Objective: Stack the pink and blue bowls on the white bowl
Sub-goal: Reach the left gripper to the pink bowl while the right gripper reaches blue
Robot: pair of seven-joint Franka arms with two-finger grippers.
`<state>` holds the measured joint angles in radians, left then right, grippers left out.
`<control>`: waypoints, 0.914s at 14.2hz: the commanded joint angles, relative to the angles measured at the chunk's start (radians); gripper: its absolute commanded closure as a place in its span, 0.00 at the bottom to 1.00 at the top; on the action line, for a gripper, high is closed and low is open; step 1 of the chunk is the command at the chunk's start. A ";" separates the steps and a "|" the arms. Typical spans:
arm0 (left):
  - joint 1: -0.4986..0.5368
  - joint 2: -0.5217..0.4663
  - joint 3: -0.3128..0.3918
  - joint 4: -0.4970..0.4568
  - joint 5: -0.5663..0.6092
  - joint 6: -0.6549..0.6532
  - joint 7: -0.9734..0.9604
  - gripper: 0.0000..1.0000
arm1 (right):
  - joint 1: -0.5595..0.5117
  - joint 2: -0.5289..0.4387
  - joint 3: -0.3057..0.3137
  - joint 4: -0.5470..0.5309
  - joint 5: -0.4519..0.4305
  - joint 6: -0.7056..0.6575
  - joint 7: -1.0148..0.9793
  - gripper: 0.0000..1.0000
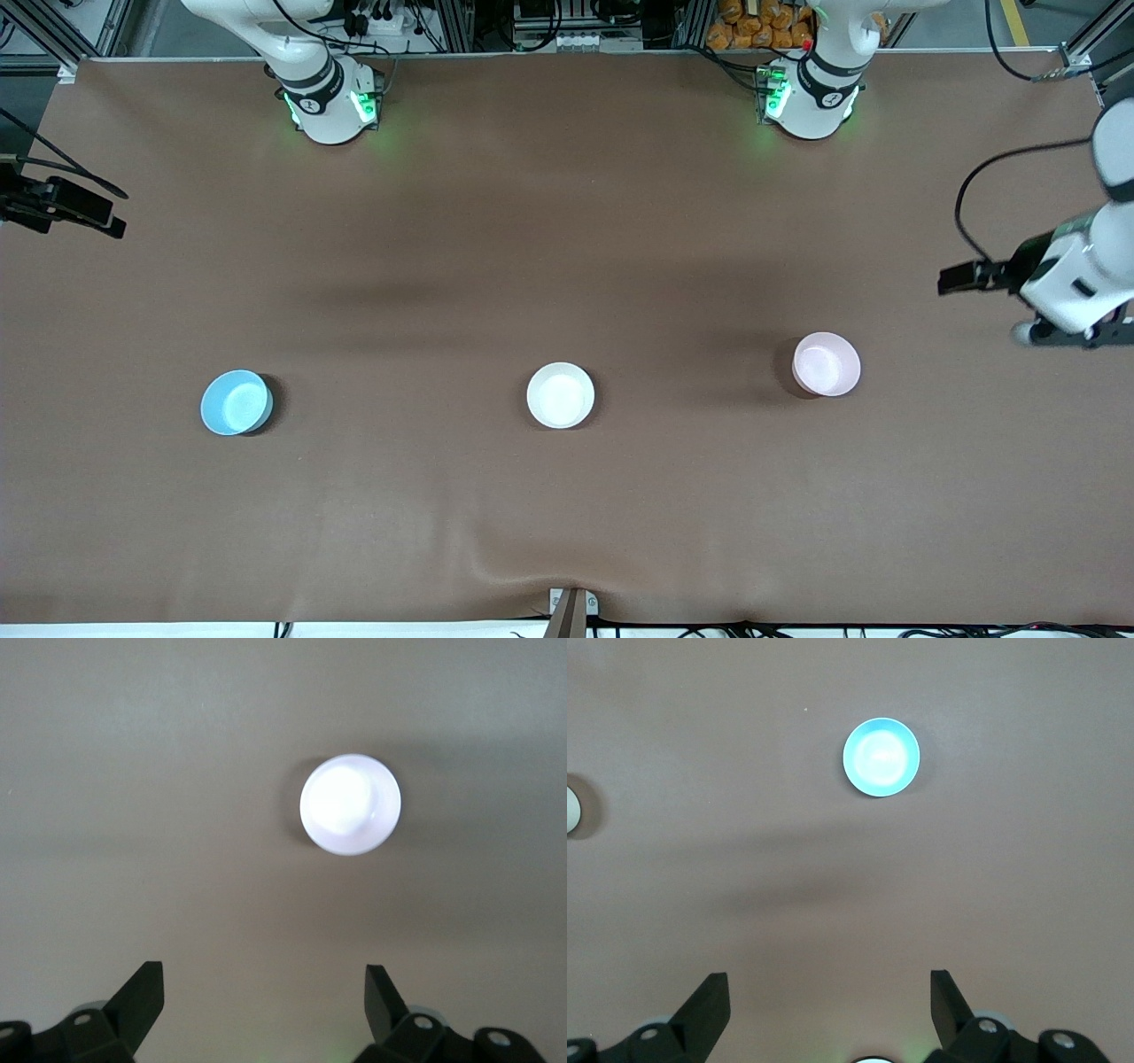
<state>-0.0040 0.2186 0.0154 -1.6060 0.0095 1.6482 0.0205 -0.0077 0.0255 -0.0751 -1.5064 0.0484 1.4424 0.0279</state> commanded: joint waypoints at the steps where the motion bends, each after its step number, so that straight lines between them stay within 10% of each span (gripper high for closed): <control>1: 0.004 0.071 -0.003 0.005 0.041 0.094 0.071 0.00 | -0.012 -0.010 0.006 -0.021 0.014 0.009 0.001 0.00; 7: 0.001 0.116 -0.006 -0.241 0.004 0.460 0.069 0.00 | -0.014 0.042 0.006 -0.077 0.014 0.119 -0.006 0.00; 13: -0.007 0.229 -0.041 -0.264 -0.011 0.602 0.049 0.09 | -0.015 0.163 0.005 -0.077 0.011 0.231 -0.013 0.00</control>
<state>-0.0086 0.4205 -0.0178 -1.8644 0.0124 2.2030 0.0765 -0.0097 0.1537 -0.0755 -1.5919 0.0491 1.6484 0.0273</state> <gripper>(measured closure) 0.075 0.000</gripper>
